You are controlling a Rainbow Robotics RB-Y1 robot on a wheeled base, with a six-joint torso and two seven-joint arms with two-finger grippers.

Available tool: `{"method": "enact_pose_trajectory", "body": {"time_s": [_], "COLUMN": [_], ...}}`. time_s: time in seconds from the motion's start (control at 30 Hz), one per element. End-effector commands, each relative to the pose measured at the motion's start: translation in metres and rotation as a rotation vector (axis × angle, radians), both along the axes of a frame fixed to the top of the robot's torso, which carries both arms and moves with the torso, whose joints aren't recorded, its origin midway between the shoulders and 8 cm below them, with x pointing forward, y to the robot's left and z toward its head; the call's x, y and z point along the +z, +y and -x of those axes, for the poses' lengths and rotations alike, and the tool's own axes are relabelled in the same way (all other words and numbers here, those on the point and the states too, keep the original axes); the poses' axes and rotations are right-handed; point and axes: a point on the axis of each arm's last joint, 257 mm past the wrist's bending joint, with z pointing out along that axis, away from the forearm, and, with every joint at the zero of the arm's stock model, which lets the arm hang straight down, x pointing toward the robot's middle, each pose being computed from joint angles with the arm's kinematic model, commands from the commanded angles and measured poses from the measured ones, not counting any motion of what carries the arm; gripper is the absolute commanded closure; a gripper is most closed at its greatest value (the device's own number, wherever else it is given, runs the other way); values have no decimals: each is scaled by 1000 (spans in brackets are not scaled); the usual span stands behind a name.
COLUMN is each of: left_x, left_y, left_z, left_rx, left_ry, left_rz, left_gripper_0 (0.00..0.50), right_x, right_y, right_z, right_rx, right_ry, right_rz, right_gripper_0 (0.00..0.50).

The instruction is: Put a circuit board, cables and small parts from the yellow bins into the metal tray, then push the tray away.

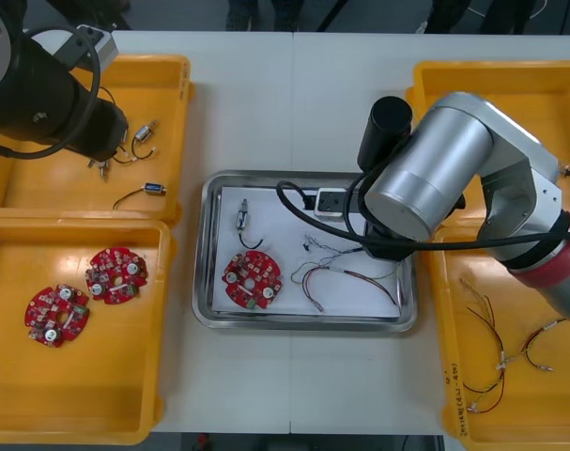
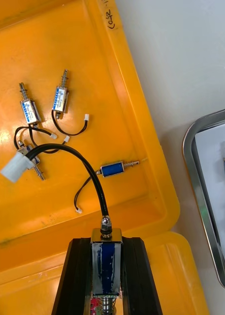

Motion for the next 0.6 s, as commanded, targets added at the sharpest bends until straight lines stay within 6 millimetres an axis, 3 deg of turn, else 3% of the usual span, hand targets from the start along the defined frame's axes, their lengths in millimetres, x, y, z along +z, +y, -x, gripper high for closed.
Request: {"method": "enact_pose_trajectory", "body": {"time_s": [0.03, 0.43, 0.6], "left_x": [3, 8, -3], "left_y": [-12, -41, -67], "left_z": [5, 17, 26], "left_rx": [14, 34, 40], "left_ry": [-9, 0, 26], "left_rz": [42, 152, 178], "left_gripper_0": [498, 499, 498], "right_x": [32, 127, 166], "right_y": [11, 4, -29], "right_z": [7, -12, -23], "right_rx": [6, -68, -192], "right_ry": [-13, -157, -220], "right_rz": [-48, -276, -408], "right_gripper_0": [0, 0, 0]}}
